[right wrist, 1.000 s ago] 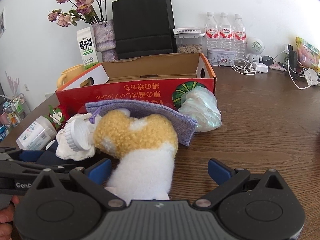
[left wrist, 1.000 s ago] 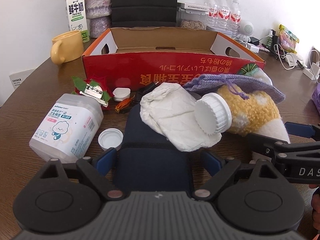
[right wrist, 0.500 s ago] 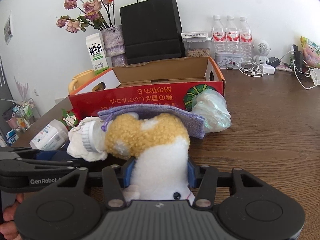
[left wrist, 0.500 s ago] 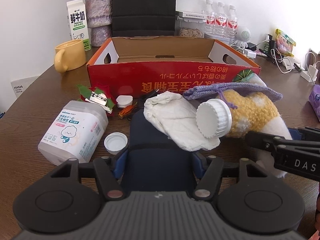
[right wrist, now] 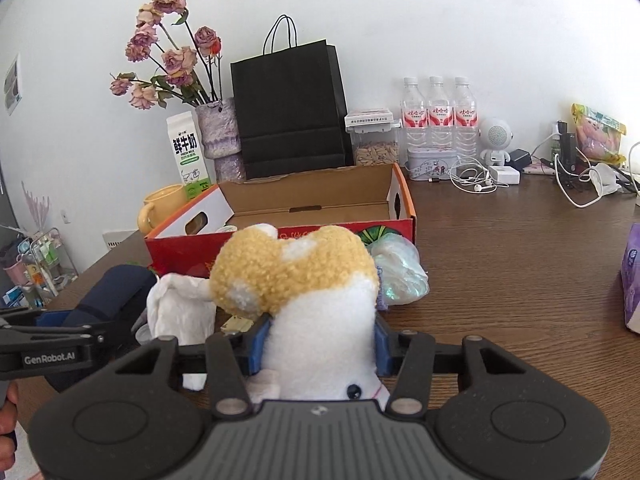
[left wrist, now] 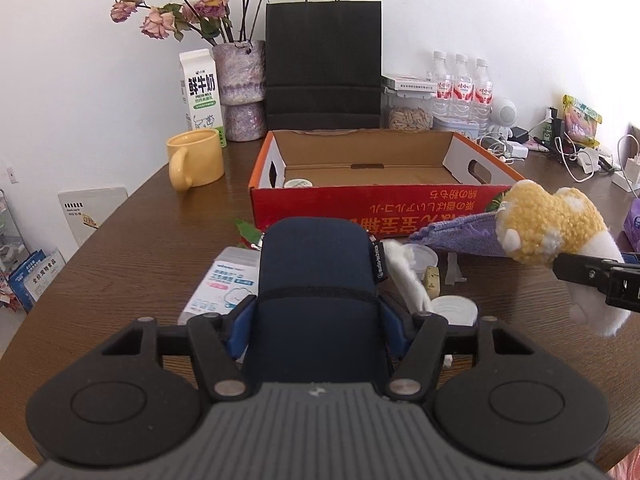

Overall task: Organize objects
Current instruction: 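Carry the navy case into the box with the left gripper while the right gripper carries the plush sheep there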

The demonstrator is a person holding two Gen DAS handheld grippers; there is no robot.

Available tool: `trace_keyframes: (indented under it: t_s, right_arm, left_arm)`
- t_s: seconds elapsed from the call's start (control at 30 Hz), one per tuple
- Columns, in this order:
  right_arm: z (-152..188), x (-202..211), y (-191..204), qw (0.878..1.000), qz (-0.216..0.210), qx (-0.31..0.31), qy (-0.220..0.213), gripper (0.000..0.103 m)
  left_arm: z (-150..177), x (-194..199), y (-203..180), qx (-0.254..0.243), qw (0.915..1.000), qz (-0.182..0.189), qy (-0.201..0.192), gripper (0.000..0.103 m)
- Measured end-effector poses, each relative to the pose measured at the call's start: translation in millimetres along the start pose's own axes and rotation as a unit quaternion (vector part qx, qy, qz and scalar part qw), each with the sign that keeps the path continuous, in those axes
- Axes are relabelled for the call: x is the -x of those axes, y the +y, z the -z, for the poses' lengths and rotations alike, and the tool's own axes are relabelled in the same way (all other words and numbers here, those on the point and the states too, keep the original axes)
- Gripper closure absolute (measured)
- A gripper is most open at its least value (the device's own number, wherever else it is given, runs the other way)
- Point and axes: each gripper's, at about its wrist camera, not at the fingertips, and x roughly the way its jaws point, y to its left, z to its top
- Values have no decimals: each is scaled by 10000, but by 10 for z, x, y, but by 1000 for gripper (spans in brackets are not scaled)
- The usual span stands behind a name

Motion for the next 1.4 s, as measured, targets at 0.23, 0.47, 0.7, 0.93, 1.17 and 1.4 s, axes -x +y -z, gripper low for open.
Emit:
trace_keyframes:
  t_s: [0.23, 0.47, 0.7, 0.93, 1.17, 1.4]
  right_arm:
    - [-52, 114, 62, 9998, -18, 55, -164, 55]
    - [-111, 109, 99, 9997, -47, 91, -220, 55]
    - [-186, 23, 119, 9997, -59, 99, -216, 55]
    - [-304, -137, 119, 9997, -78, 101, -225, 55]
    - [-439, -343, 121, 9996, -100, 157, -233, 55]
    - [-615, -606, 118, 9993, -138, 240, -263, 55]
  left_arm:
    - [-63, 128, 87, 72, 9998, -9, -174, 38]
    - [-106, 104, 60, 75, 9998, 58, -199, 38]
    - [-223, 13, 29, 64, 9998, 94, -188, 38]
    - [-410, -125, -10, 83, 9996, 151, -244, 38]
    - [-616, -324, -77, 78, 9993, 209, -301, 38]
    - [-834, -570, -168, 64, 9992, 239, -327, 38]
